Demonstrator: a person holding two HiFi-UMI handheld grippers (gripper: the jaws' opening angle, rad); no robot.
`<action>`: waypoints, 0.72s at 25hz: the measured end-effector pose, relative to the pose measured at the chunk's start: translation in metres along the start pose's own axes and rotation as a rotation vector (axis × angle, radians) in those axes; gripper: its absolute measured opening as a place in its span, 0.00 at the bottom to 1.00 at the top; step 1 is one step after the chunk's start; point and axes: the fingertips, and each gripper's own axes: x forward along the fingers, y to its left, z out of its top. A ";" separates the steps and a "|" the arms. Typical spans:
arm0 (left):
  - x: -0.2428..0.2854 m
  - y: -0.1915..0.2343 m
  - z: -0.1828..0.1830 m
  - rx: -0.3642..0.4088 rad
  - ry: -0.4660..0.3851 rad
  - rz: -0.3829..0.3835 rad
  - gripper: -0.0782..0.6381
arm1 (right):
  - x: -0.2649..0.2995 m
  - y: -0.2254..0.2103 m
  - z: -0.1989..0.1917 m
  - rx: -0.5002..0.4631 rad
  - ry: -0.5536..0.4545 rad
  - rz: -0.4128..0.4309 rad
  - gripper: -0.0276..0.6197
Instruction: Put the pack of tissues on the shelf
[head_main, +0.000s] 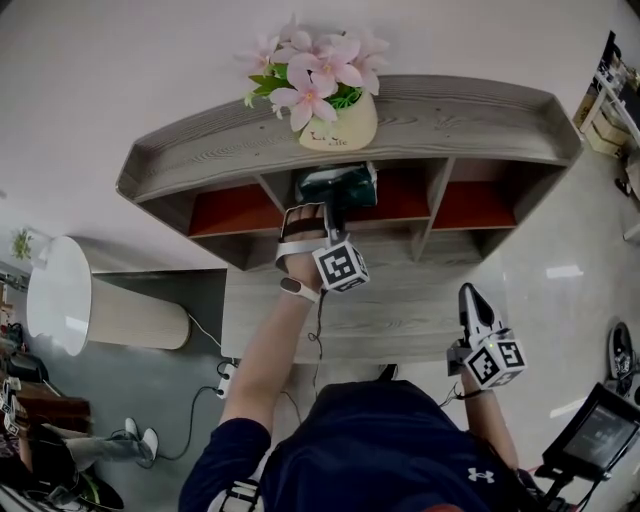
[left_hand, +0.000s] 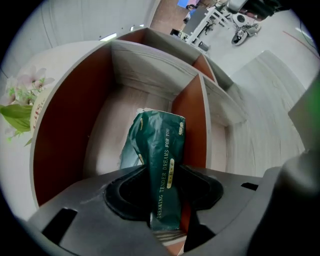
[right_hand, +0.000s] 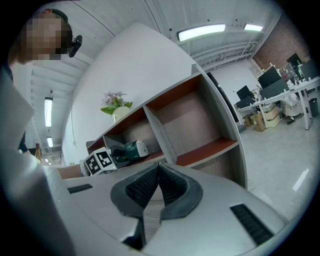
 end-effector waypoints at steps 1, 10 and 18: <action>0.003 0.000 -0.001 0.005 0.010 -0.003 0.38 | 0.000 -0.001 -0.001 0.006 0.001 -0.004 0.06; 0.006 0.004 -0.006 -0.097 0.070 -0.102 0.52 | -0.001 0.002 -0.008 0.038 0.007 -0.004 0.06; -0.022 0.015 -0.010 -0.145 0.047 -0.143 0.64 | -0.002 0.022 -0.016 0.023 0.017 0.017 0.06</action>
